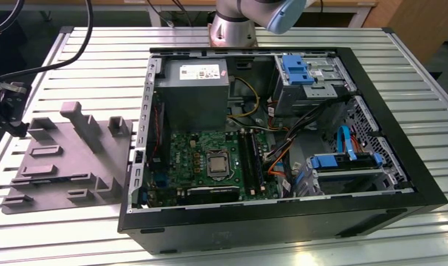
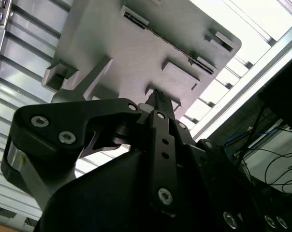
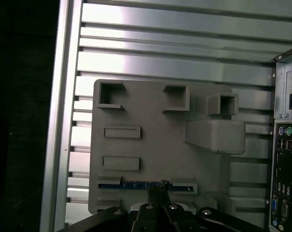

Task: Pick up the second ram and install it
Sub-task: 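Pick up the second ram and move it above second insertion slot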

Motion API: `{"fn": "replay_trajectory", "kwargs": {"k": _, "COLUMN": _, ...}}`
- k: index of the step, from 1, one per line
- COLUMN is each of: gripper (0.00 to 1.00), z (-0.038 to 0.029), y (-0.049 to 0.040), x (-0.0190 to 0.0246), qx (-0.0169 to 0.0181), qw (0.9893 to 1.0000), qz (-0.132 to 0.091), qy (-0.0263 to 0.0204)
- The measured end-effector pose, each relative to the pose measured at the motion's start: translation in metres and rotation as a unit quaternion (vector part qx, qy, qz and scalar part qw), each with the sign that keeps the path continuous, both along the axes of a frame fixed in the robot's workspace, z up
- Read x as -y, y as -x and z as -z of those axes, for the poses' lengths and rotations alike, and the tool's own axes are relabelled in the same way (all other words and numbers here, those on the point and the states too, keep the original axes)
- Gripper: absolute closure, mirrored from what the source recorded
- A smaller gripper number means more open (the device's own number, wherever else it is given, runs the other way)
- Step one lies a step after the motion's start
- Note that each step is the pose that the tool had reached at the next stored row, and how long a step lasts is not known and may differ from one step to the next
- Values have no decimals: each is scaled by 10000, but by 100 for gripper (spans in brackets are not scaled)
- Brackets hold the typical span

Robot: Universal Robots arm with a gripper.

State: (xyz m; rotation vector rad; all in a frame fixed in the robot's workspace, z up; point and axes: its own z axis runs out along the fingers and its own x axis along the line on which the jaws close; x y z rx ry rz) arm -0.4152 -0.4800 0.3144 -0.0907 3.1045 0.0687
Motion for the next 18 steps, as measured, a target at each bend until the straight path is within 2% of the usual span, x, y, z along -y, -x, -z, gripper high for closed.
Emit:
{"fn": "replay_trajectory", "kwargs": {"k": 11, "gripper": 89, "z": 0, "y": 1, "x": 0, "qx": 0, "qw": 9992, "qz": -402, "qy": 0}}
{"fn": "replay_trajectory", "kwargs": {"k": 18, "gripper": 89, "z": 0, "y": 1, "x": 0, "qx": 0, "qw": 9980, "qz": -627, "qy": 0}}
